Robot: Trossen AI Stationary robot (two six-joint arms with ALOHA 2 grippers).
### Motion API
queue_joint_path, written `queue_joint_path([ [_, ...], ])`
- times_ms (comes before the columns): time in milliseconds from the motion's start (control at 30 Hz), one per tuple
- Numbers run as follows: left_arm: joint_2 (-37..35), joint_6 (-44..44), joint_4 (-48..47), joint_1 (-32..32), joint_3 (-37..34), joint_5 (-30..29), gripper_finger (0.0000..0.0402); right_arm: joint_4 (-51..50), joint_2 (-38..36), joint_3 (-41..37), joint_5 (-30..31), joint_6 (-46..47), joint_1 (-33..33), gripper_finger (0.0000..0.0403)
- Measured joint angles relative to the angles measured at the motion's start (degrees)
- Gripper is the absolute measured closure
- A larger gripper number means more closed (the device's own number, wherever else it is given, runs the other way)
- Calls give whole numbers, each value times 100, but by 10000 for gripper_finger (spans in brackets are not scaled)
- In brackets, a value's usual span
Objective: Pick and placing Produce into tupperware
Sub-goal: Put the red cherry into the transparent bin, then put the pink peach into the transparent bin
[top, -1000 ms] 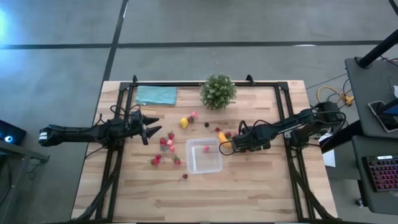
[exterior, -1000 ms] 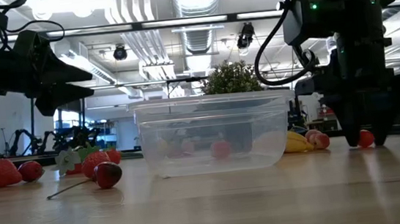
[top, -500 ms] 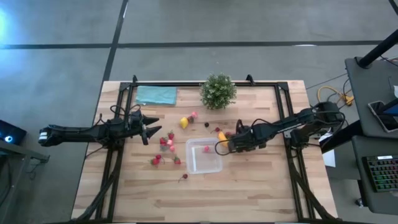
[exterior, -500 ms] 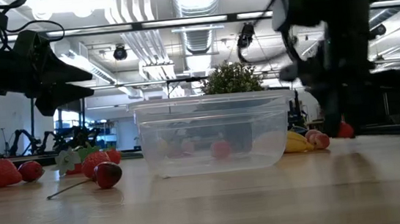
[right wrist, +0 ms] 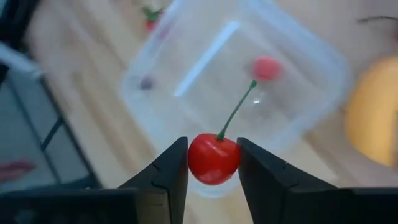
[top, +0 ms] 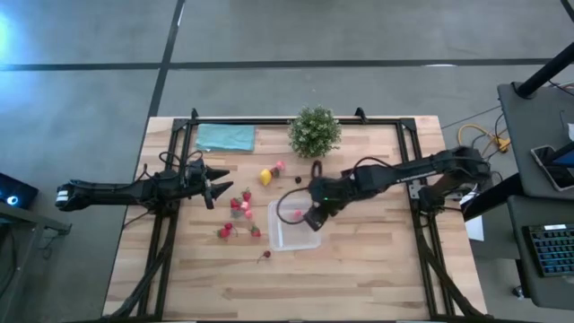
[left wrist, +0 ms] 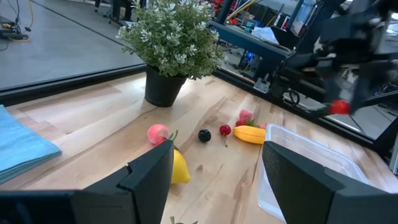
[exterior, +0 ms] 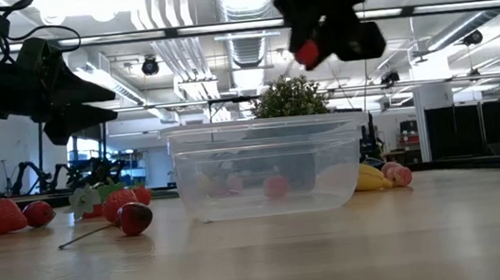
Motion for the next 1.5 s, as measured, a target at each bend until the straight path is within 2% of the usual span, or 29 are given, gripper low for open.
queue_joint_path([
  [233,2,0,-1,-1,1,0,168,-62,1097,628,-927,-382,-66,264],
  [367,2,0,-2,-1,1,0,168,-104,1606,854,-975,-278,24,248],
  [533,4,1,-2,0,1,0,169,-706,1802,1254,2,219,97,214],
  [667,2,0,-1,-2,1,0,169,-1964,1524,1492,897,758,97,186],
  [767,0,-1,0,0,1,0,169,-2954,1201,1486,1167,1119,38,171],
  [867,5,0,-2,-2,1,0,168,-3535,895,1227,1146,1295,-103,165],
  [1067,-9,1,0,0,1,0,169,-3328,419,229,1149,938,-419,167],
  [1133,-4,-1,-2,-1,1,1,169,-3037,390,-161,1110,585,-511,169],
  [1267,2,1,-2,0,0,0,169,-1954,377,-927,473,-137,-681,170],
  [1500,2,1,-2,-2,1,0,169,-1379,321,-1558,701,-145,-736,170],
])
